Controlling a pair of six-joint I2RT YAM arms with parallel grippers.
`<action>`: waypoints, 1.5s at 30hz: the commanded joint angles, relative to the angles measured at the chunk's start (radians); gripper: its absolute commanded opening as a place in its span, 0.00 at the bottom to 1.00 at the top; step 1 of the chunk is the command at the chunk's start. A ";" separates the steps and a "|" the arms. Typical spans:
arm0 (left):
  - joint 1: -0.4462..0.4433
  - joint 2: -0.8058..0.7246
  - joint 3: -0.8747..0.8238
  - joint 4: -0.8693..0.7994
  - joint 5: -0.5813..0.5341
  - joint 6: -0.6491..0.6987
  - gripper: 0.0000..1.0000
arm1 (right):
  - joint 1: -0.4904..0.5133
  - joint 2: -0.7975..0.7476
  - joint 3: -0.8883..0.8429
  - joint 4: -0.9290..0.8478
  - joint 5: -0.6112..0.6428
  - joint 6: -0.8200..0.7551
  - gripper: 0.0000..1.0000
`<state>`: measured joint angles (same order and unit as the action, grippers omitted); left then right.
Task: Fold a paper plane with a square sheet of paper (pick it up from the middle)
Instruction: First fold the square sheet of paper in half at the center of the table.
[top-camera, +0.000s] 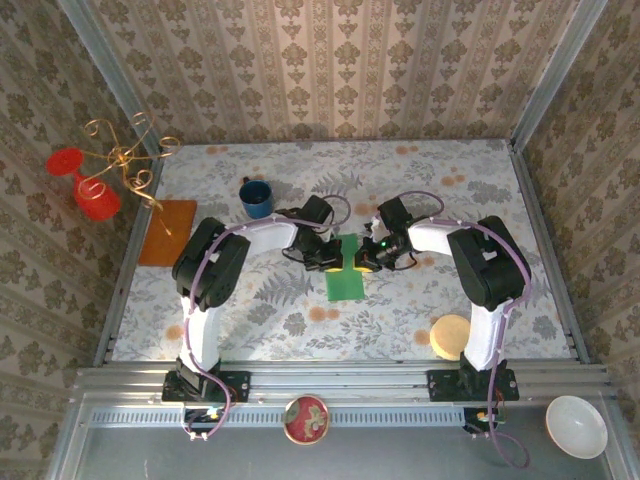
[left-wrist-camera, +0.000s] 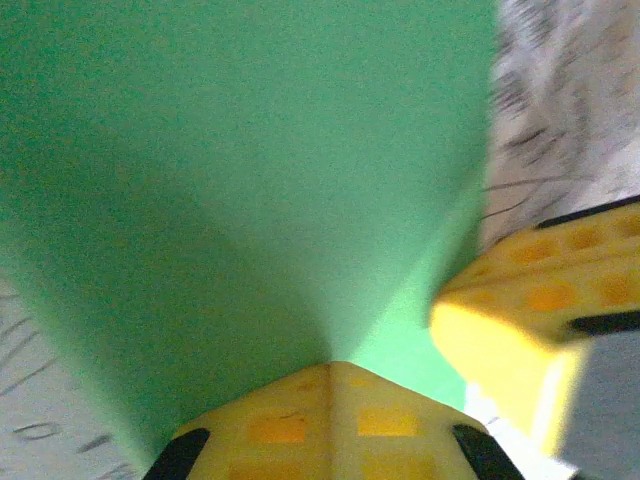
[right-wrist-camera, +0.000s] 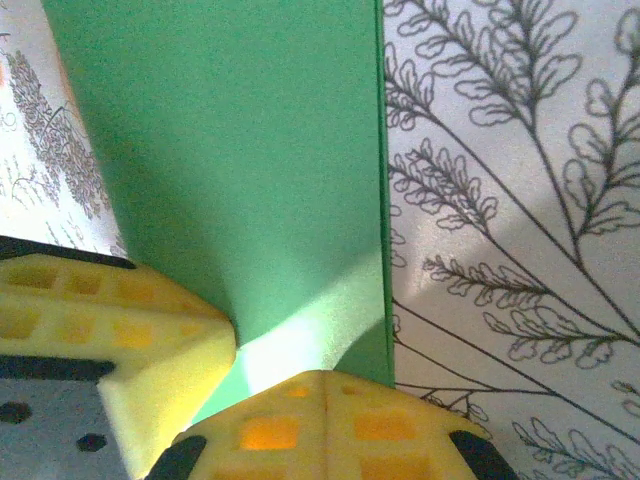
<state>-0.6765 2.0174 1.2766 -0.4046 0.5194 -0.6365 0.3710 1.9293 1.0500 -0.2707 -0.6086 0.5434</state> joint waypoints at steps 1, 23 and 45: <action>0.045 -0.018 -0.085 -0.037 0.018 0.122 0.00 | 0.005 0.121 -0.064 -0.193 0.196 -0.029 0.06; 0.027 -0.078 -0.068 0.168 0.083 0.027 0.00 | -0.007 0.114 -0.088 -0.225 0.216 -0.029 0.06; 0.137 -0.231 -0.161 0.166 0.034 0.191 0.00 | -0.010 0.130 -0.074 -0.306 0.300 -0.019 0.05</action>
<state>-0.4713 1.8294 1.0836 -0.2737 0.5545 -0.4847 0.3664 1.9392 1.0657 -0.3111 -0.5964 0.5259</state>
